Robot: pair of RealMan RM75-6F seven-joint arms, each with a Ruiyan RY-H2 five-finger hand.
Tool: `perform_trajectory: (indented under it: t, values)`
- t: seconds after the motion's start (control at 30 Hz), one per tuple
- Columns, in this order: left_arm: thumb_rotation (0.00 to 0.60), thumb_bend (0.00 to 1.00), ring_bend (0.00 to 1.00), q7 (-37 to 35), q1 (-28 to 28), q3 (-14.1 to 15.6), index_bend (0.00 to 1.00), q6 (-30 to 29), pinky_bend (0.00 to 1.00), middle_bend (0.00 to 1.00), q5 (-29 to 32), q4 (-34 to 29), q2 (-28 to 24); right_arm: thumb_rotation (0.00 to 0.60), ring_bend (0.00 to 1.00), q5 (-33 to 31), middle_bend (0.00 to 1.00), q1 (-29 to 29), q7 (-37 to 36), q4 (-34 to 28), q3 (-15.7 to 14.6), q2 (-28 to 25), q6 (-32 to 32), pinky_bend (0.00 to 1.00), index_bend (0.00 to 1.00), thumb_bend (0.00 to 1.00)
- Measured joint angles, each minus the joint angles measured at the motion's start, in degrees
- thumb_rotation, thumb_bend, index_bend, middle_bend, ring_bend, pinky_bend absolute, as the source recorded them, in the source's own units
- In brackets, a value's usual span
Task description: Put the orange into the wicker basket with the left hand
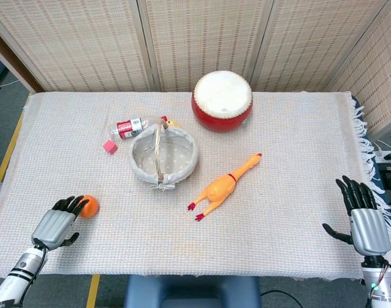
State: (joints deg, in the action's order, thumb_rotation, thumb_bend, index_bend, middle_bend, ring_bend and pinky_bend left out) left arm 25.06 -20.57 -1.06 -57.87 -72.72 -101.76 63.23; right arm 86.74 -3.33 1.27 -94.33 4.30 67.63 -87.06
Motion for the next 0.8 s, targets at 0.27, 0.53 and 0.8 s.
perform_trajectory:
  t: [0.27, 0.53, 0.8]
  values:
    - [0.600, 0.34, 0.00, 3.68, -4.34, -1.39, 0.00, 3.84, 0.10, 0.00, 5.13, 3.95, 3.10, 0.600, 0.00, -0.64, 0.00, -0.15, 0.34, -0.64, -0.11, -0.22, 0.81, 0.00, 0.00, 0.03]
    - [0.600, 0.34, 0.00, 6.68, -7.81, -1.81, 0.00, 6.62, 0.10, 0.00, 11.46, 7.51, 5.58, 0.600, 0.00, -0.83, 0.00, -0.17, 0.37, -0.90, 0.01, -0.23, 0.79, 0.00, 0.00, 0.03]
    - [0.600, 0.34, 0.00, 7.54, -9.67, -0.93, 0.00, 7.08, 0.13, 0.00, 14.04, 9.22, 7.75, 0.600, 0.00, -1.26, 0.00, -0.13, 0.01, -1.25, 0.18, -0.21, 0.80, 0.00, 0.00, 0.03]
